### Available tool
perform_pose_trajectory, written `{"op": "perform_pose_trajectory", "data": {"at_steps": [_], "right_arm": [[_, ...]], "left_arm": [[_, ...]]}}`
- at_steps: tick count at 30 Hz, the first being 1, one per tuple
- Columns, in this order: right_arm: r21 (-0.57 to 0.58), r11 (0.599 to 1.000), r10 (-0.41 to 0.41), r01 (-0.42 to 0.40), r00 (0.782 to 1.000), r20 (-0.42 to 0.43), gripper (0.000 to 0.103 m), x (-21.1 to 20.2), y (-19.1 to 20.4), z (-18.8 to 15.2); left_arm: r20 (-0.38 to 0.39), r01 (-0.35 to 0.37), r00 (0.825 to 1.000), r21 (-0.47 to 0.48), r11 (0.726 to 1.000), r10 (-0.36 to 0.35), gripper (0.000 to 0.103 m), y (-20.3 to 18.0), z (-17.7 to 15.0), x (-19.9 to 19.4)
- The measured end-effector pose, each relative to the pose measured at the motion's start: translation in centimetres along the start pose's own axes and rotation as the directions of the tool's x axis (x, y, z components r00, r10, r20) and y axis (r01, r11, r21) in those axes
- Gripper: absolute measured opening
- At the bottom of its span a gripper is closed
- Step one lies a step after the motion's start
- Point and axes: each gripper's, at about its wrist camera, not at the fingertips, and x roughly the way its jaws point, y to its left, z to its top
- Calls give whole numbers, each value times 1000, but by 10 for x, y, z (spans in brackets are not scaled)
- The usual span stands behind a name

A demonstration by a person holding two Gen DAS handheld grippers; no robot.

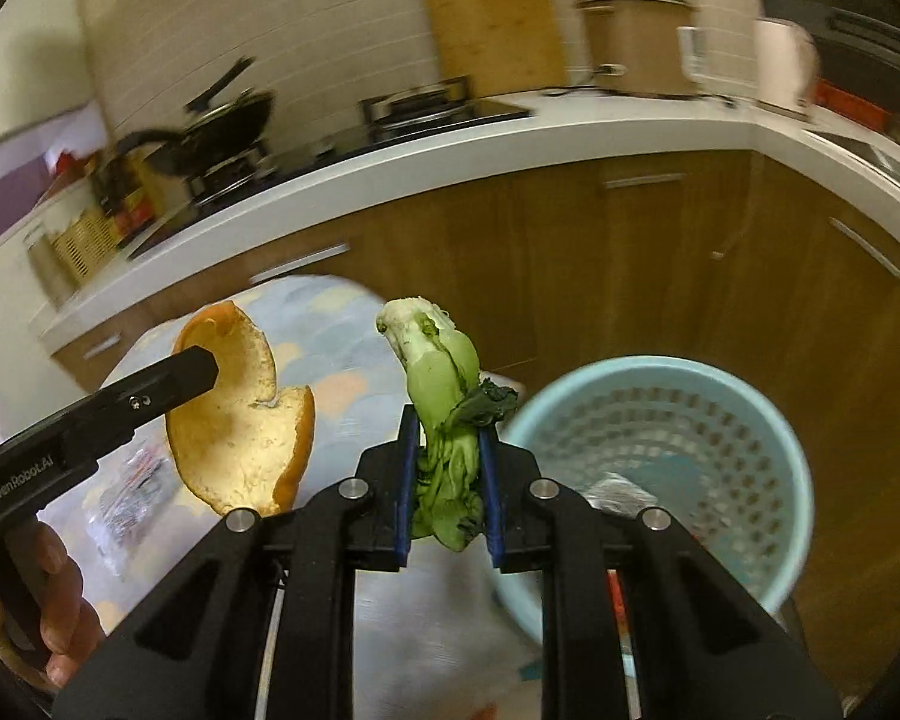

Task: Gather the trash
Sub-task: 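Carry the peel and bok choy over the blue basket and open both tools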

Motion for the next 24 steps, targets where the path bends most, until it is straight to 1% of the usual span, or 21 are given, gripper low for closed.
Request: {"op": "perform_pose_trajectory", "data": {"at_steps": [3,5,8,11,15,19,23,24], "right_arm": [[32,998,-53,52,998,20,16,-11,-26,-1],[58,996,-72,70,997,25,16,-16,-41,-3],[96,990,-103,101,995,14,16,-18,-64,-8],[131,984,-121,120,993,-2,16,-16,-81,-14],[178,974,-134,140,990,-49,16,-5,-102,-24],[222,962,-141,161,985,-102,16,9,-121,-36],[233,959,-136,160,984,-119,16,15,-128,-37],[230,960,-134,159,983,-122,16,16,-128,-37]], "left_arm": [[-22,37,999,32,999,-36,20,-23,3,20],[-39,56,998,51,997,-54,20,-35,4,33],[-68,84,995,70,994,-80,20,-51,3,53],[-97,99,991,89,991,-90,20,-65,0,75],[-151,100,985,127,987,-80,20,-80,-10,104],[-180,96,981,135,986,-71,20,-84,-18,119],[-196,78,979,128,989,-52,20,-82,-20,129],[-198,75,979,126,989,-49,21,-82,-20,130]]}}
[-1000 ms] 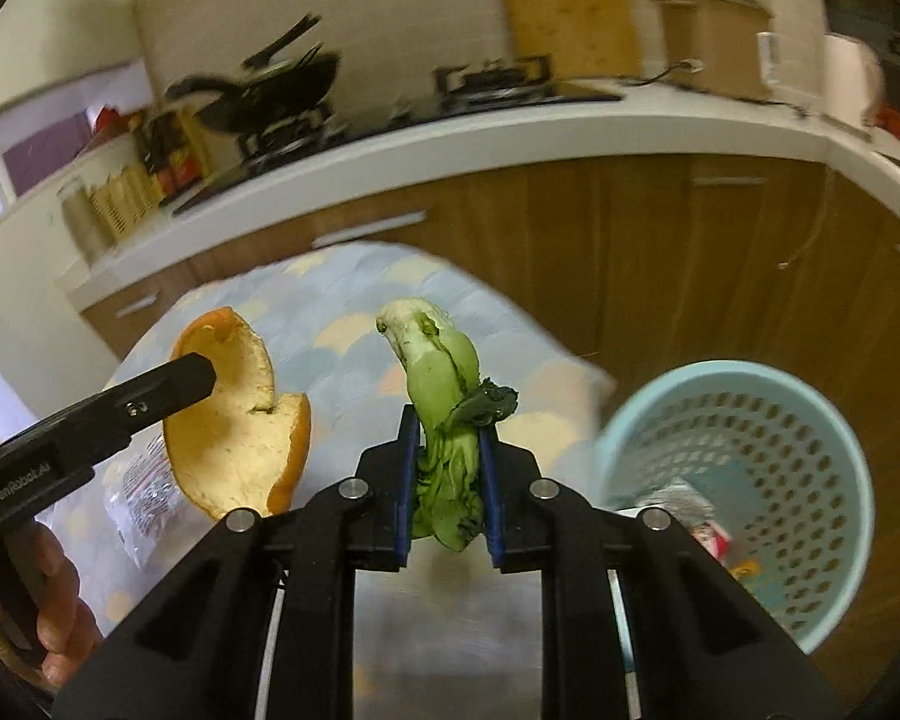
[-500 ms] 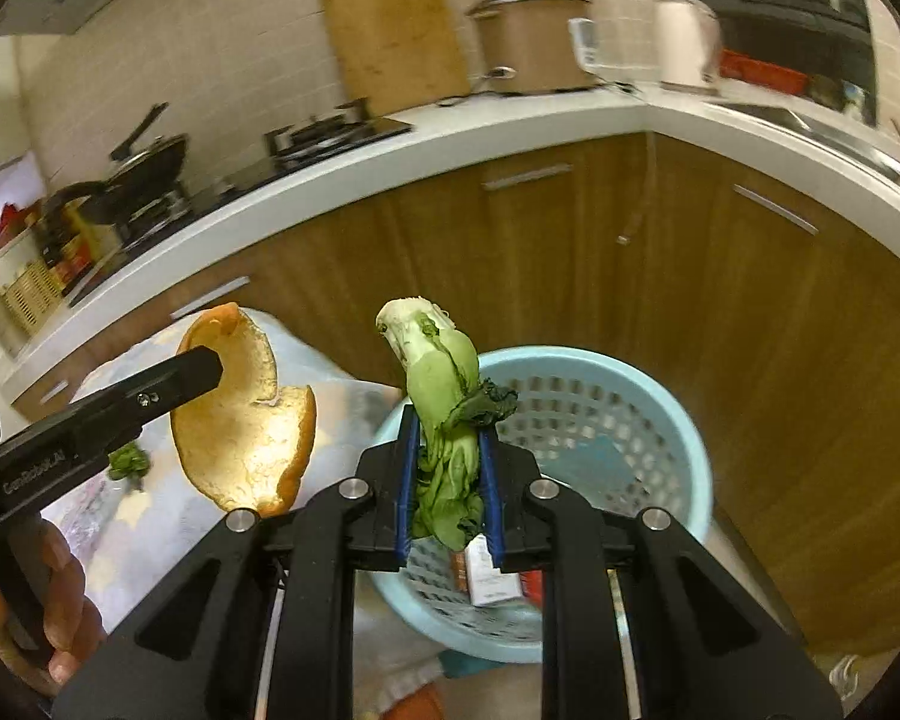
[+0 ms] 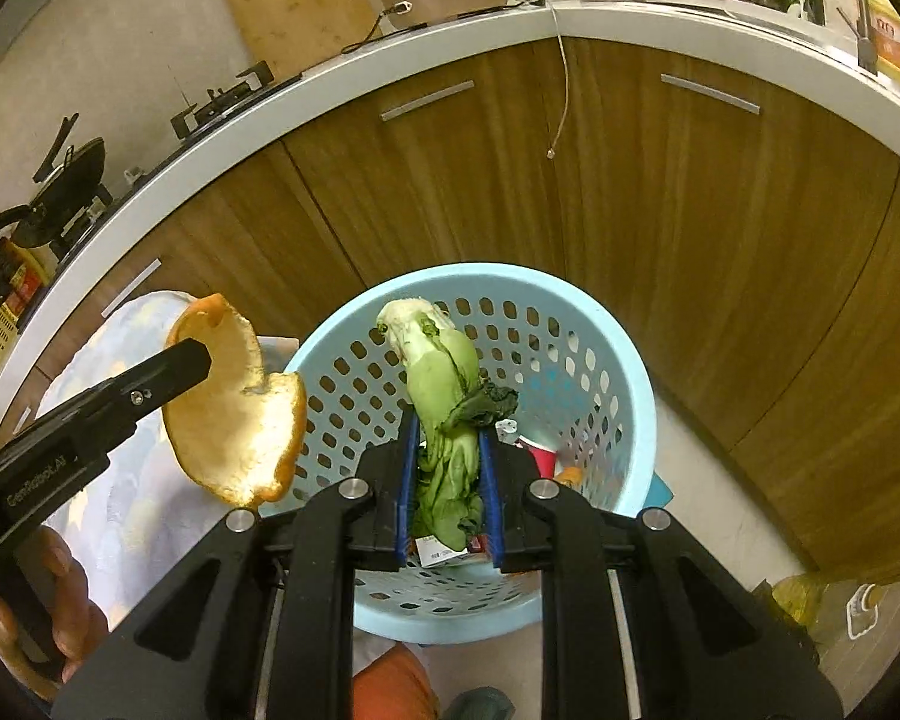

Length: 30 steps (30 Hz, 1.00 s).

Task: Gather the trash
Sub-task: 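Carry the peel and bok choy over the blue basket and open both tools, then move both tools back to the clear plastic bag and remaining bok choy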

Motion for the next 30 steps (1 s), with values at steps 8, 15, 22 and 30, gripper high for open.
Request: {"op": "perform_pose_trajectory", "data": {"at_steps": [8,15,22,30], "right_arm": [[-1,1000,16,-16,996,-84,43,19,-1,-3],[-28,999,33,-35,997,-74,48,13,12,1],[-112,990,82,-88,995,-50,48,5,56,-1],[-226,958,180,-176,984,-4,48,-7,124,-3]], "left_arm": [[1,-39,999,-2,999,39,54,8,0,-7],[13,-51,999,-47,998,52,54,28,-7,-24],[59,-84,994,-111,990,91,54,56,-19,-62],[123,-155,975,-204,967,183,57,104,-29,-123]]}}
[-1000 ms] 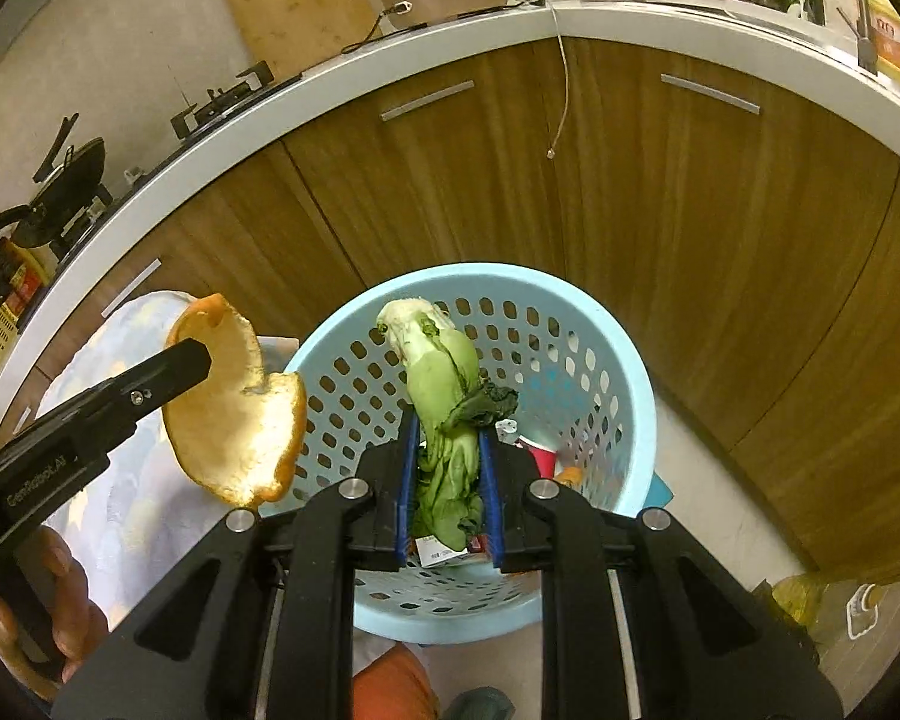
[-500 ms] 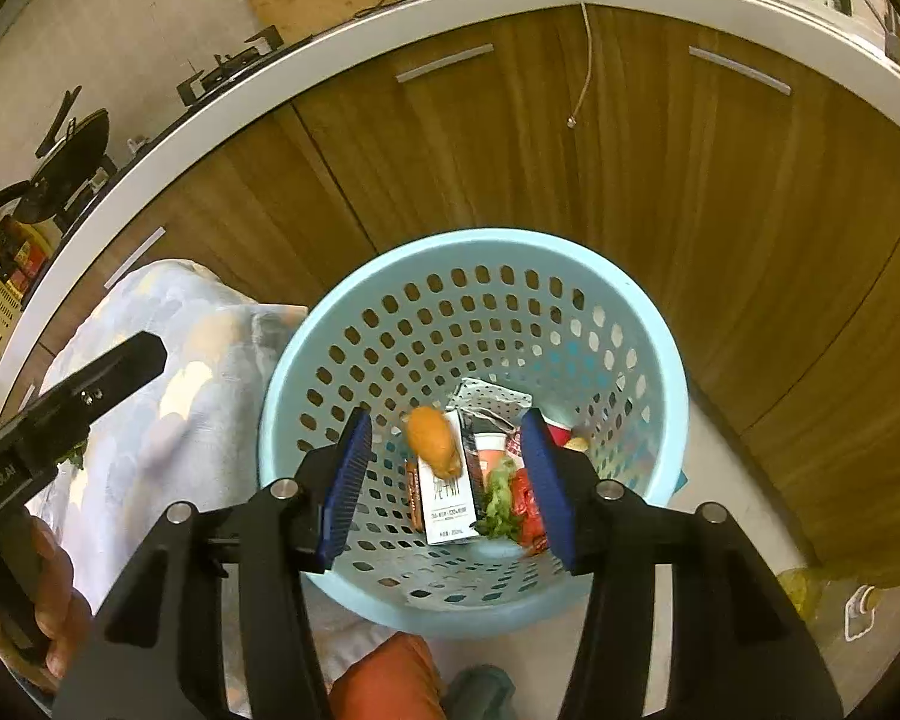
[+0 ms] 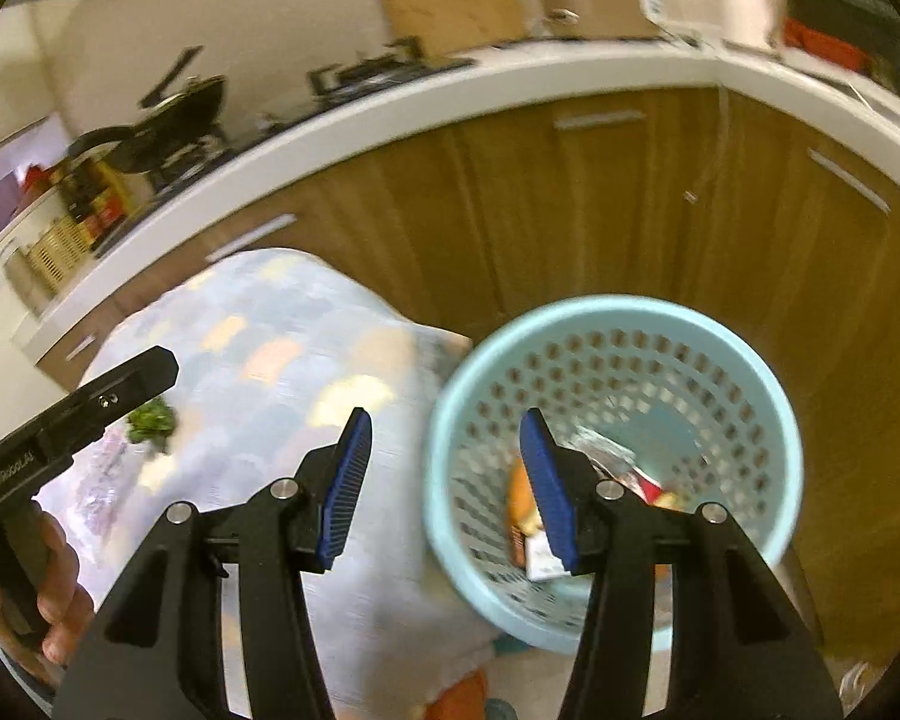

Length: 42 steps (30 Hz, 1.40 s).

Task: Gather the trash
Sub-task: 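Move both tools back to the clear plastic bag and remaining bok choy, then grasp the clear printed plastic bag with the left tool while the right tool grasps bok choy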

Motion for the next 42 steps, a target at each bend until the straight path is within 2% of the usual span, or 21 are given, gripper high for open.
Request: {"op": "perform_pose_trajectory", "data": {"at_steps": [6,9,13,17,22,31,38,42], "right_arm": [[-109,992,64,-63,998,11,48,8,63,15],[-171,981,96,-92,995,14,48,11,96,22],[-243,963,121,-113,993,15,48,18,139,27],[-307,941,149,-143,989,-4,48,29,174,27],[-377,905,195,-198,980,-45,48,50,209,21],[-473,849,172,-235,970,-173,48,106,245,-7],[-519,817,152,-252,962,-228,48,128,252,-20],[-498,824,166,-271,955,-245,48,136,248,-22]], "left_arm": [[65,-86,994,-60,994,90,66,47,1,-45],[95,-162,981,-80,984,169,69,76,-5,-72],[111,-228,964,-132,965,243,75,115,-15,-104],[95,-260,956,-162,952,277,78,148,-24,-122],[9,-264,963,-142,954,268,81,174,-39,-116],[-123,-245,966,-152,957,228,81,193,-76,-83],[-156,-203,970,-88,975,188,82,181,-84,-70],[-166,-209,965,-29,978,201,83,169,-87,-65]]}}
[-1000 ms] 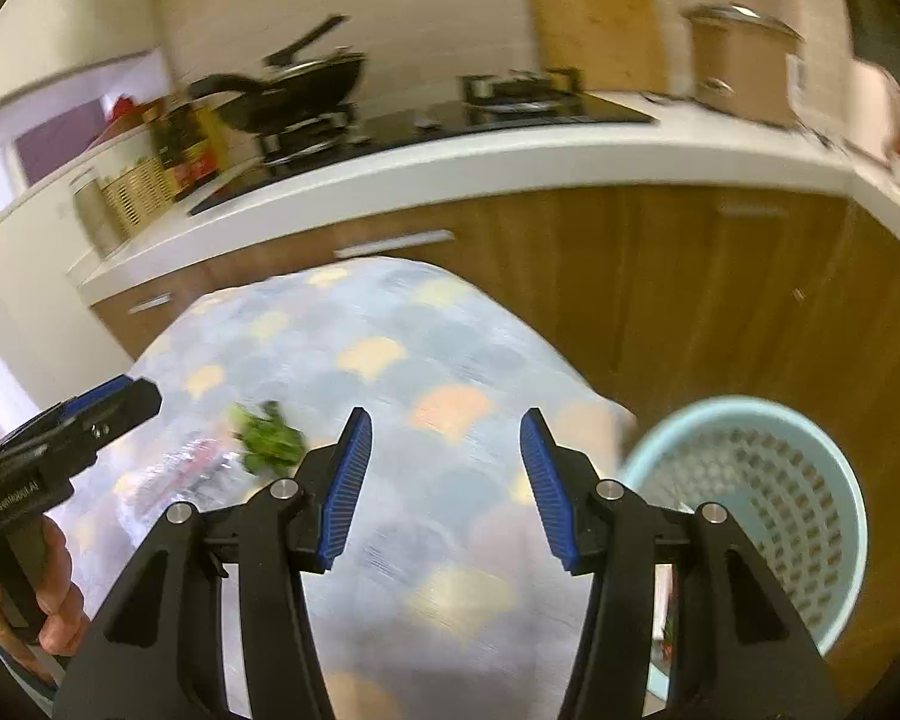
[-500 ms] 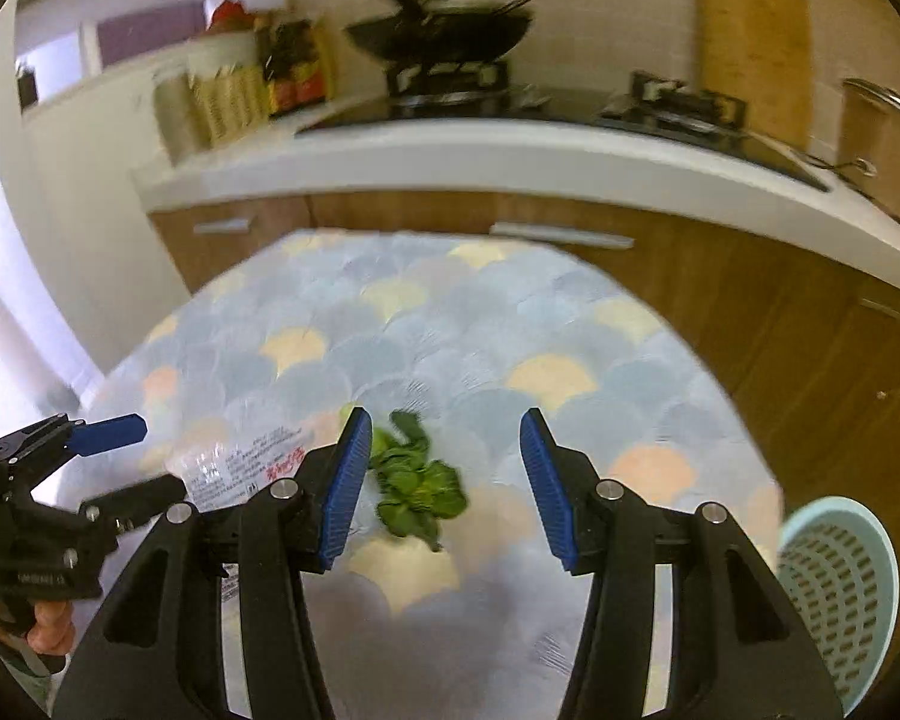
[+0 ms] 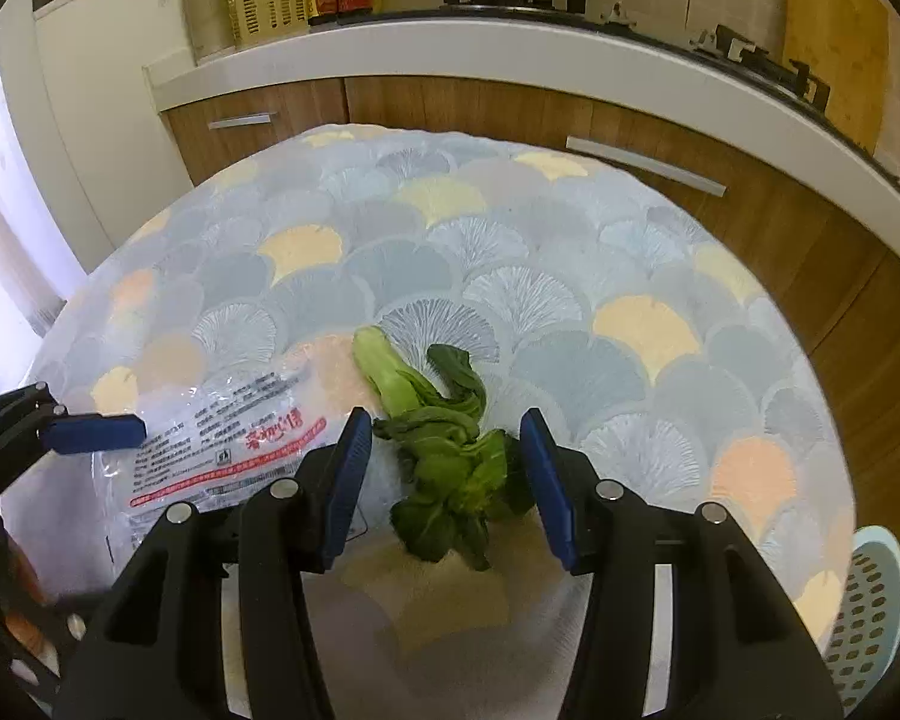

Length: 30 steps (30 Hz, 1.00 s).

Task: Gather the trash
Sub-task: 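Grasp the clear printed plastic bag with the left tool while the right tool grasps bok choy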

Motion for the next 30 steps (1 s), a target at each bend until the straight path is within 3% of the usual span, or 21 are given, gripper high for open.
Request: {"op": "perform_pose_trajectory", "data": {"at_steps": [9,11,14,20,23,28,30], "right_arm": [[37,999,4,-3,1000,-4,46,3,-10,0],[12,1000,10,-10,1000,-3,31,3,-4,0],[-32,999,-5,5,1000,1,21,2,5,-2],[57,997,-45,43,998,41,17,-11,-12,-6],[148,982,-126,118,991,51,17,-26,-31,-17],[308,906,-303,289,953,-2,17,-54,-54,-48],[350,887,-313,302,949,-26,17,-59,-57,-59]], "left_arm": [[-9,-12,1000,27,1000,12,86,-6,0,4],[-10,-23,1000,40,999,24,86,-8,-2,4],[-3,-37,999,45,998,37,86,-11,-4,3],[8,-29,1000,13,1000,29,86,-6,-2,2],[14,-35,999,-3,999,35,86,-4,-2,-1],[27,-58,998,-23,998,59,86,-5,-6,-3],[33,-85,996,-29,996,85,86,-6,-6,-4]]}}
